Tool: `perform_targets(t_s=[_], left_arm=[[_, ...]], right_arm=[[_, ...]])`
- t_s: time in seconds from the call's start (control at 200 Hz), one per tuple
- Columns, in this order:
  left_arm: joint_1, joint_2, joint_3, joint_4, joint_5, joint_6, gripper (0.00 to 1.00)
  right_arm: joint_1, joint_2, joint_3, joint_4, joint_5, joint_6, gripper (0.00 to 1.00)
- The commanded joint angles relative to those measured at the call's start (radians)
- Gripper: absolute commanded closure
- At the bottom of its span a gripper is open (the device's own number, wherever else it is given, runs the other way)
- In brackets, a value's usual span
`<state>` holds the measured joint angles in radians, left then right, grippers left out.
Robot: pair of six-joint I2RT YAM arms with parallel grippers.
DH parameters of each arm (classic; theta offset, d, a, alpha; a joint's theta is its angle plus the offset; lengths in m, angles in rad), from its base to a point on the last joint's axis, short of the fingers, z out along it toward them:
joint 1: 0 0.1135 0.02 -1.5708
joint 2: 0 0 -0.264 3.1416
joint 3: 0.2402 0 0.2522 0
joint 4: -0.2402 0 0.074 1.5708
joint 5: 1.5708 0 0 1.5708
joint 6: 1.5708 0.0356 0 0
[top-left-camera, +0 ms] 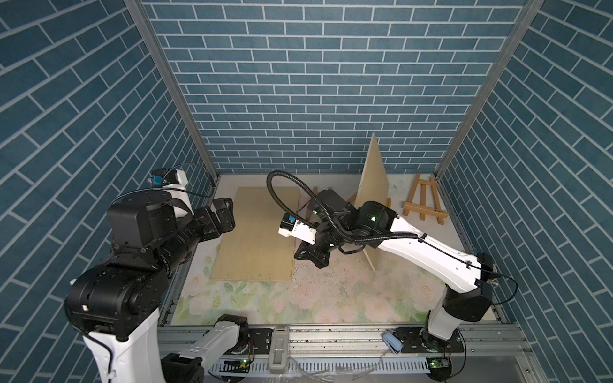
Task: Disassemble the easel
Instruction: Adjust the drawing board.
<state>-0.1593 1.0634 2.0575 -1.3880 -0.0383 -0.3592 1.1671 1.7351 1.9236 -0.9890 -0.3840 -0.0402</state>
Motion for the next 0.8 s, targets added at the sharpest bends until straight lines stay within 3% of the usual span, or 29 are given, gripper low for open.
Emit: perform_targets(t_s=[0.0, 0.085, 0.4, 0.795], left_arm=[[0.004, 0.072, 0.062, -0.037, 0.081, -0.007, 0.0], [0.004, 0.113, 0.116, -0.052, 0.165, -0.015, 0.01], [0.004, 0.082, 0.103, 0.004, 0.326, -0.058, 0.01], [0.004, 0.104, 0.158, 0.017, 0.404, -0.028, 0.01]], right_arm=[[0.009, 0.064, 0.001, 0.068, -0.053, 0.036, 1.0], [0.031, 0.133, 0.019, 0.062, -0.048, 0.041, 1.0], [0.115, 0.339, 0.005, 0.125, 0.01, 0.075, 1.0], [0.193, 0.681, 0.28, 0.122, 0.178, 0.104, 1.0]])
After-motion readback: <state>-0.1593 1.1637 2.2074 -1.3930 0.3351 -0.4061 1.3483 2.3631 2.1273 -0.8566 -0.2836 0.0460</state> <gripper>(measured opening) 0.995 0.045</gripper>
